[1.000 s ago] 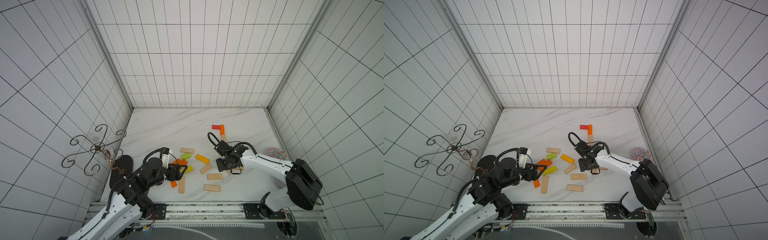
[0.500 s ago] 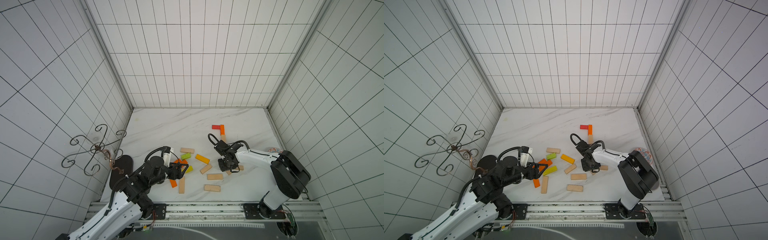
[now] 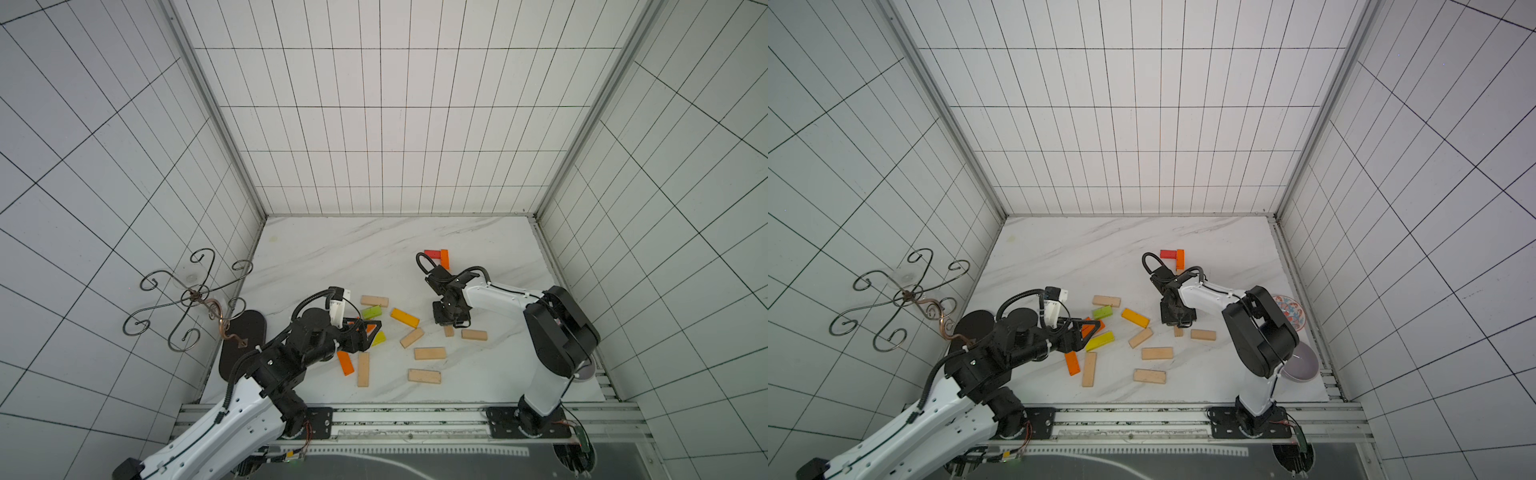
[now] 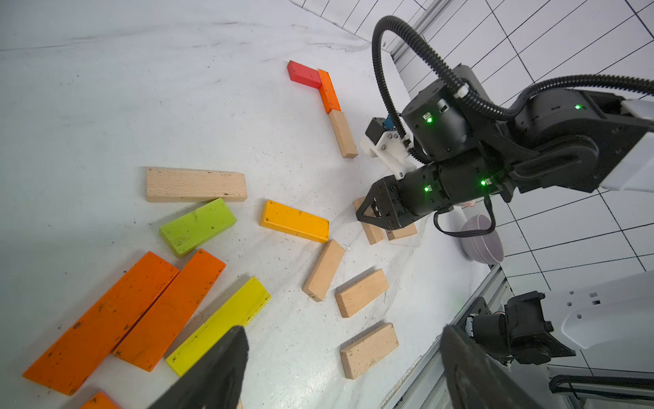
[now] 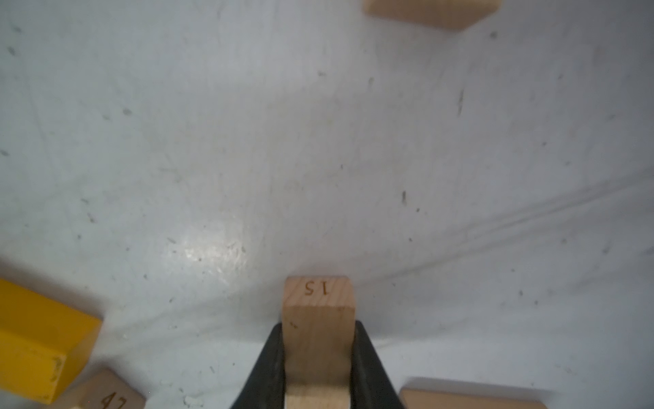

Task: Assemble a giraffe with building blocks
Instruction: Assemble the building block at the center of the board.

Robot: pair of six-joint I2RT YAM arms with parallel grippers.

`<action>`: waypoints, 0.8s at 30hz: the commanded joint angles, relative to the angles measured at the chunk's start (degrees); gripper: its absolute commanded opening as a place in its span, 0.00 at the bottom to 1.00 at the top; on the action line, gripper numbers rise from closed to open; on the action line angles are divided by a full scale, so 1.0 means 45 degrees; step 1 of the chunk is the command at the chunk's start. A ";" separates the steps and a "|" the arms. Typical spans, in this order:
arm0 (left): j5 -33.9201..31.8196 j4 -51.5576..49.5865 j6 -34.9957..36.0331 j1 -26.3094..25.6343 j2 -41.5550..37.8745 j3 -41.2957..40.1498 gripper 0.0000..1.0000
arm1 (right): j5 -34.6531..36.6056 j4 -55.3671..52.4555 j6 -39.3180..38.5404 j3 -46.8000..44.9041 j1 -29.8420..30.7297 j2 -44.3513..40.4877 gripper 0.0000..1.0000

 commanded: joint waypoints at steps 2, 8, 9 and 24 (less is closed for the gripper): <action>-0.0132 0.0602 0.0104 -0.0009 0.0168 0.0333 0.86 | 0.0599 -0.0496 0.0623 0.1106 -0.0535 0.0888 0.21; -0.0122 0.0682 0.0222 0.0010 0.0139 0.0219 0.86 | 0.0854 -0.0292 0.1064 0.1776 -0.0847 0.1000 0.30; -0.0122 0.0719 0.0205 0.0010 0.0127 0.0154 0.86 | 0.0827 -0.0319 0.1083 0.1913 -0.0836 0.1041 0.33; 0.0197 0.1089 0.0261 0.0054 0.0367 0.0087 0.88 | 0.0367 -0.0751 0.1399 0.0840 -0.0712 -0.0116 0.47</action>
